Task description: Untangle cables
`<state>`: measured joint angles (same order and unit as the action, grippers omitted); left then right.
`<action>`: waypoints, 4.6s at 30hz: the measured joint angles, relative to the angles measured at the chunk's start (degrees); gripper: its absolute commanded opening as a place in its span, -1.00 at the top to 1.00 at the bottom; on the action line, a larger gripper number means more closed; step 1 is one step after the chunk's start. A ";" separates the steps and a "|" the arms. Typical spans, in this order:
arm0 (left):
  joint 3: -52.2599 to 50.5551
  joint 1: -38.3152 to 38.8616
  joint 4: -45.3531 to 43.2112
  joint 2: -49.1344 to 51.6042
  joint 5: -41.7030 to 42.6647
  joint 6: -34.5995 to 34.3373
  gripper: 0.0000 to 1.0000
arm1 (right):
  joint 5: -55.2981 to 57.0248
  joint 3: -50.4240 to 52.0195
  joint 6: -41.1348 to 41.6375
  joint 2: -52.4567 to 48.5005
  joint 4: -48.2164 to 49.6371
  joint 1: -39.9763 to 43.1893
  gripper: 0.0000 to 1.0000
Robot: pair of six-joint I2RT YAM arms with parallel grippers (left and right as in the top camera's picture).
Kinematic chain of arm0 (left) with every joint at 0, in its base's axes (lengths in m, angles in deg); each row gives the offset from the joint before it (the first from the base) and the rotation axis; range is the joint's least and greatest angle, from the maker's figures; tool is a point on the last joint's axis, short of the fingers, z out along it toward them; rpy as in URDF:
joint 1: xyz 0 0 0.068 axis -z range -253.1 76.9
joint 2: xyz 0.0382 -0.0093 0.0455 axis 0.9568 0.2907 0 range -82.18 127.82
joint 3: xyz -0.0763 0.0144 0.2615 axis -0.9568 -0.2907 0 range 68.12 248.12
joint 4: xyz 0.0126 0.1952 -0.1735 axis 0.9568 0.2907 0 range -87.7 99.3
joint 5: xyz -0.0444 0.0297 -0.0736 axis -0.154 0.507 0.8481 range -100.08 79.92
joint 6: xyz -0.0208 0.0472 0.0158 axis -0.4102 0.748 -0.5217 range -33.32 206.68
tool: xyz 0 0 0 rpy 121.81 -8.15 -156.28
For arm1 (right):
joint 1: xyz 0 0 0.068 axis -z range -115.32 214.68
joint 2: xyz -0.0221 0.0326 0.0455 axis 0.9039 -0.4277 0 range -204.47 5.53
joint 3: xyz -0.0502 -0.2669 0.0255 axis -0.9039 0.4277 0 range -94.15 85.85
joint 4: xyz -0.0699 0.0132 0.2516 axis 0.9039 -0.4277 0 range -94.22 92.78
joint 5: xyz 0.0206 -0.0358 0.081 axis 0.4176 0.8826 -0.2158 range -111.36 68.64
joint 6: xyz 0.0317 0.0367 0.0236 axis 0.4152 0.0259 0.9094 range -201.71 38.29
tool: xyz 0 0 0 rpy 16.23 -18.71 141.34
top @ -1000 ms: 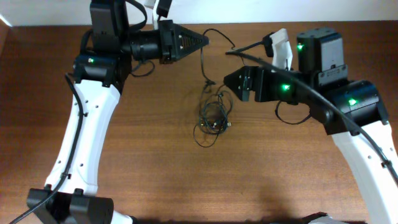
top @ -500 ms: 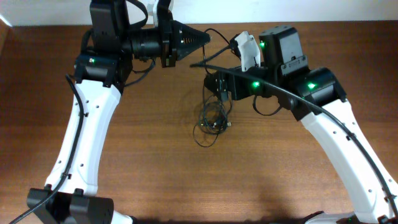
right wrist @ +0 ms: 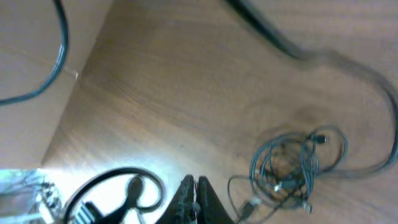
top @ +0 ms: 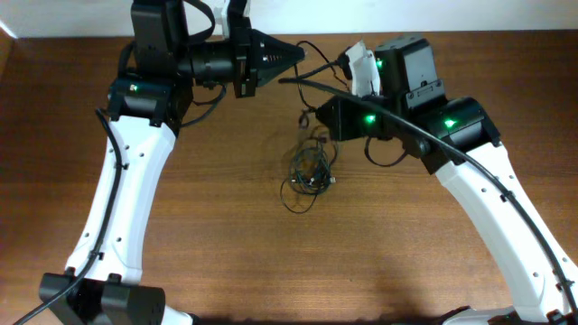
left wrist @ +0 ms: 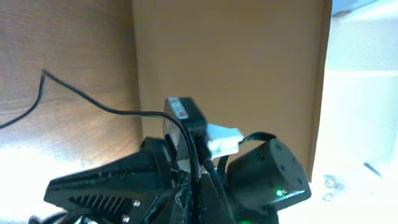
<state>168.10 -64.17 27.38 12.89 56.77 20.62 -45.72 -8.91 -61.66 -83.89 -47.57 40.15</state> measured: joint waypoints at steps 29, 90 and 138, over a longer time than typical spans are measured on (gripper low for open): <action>0.09 -0.04 10.54 -0.09 -5.01 0.07 1.00 | -0.28 0.00 7.80 0.63 2.93 2.49 -0.73; 0.09 -0.04 9.18 -0.09 0.81 1.09 1.00 | -11.50 0.00 6.91 -1.62 -0.74 2.47 -0.72; 0.09 -0.33 8.15 -0.09 1.22 1.09 1.00 | -17.90 0.02 1.20 -2.25 -8.72 -2.91 -0.78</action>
<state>168.19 -64.50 35.53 12.80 57.99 21.71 -63.62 -8.89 -60.46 -86.15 -56.29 37.24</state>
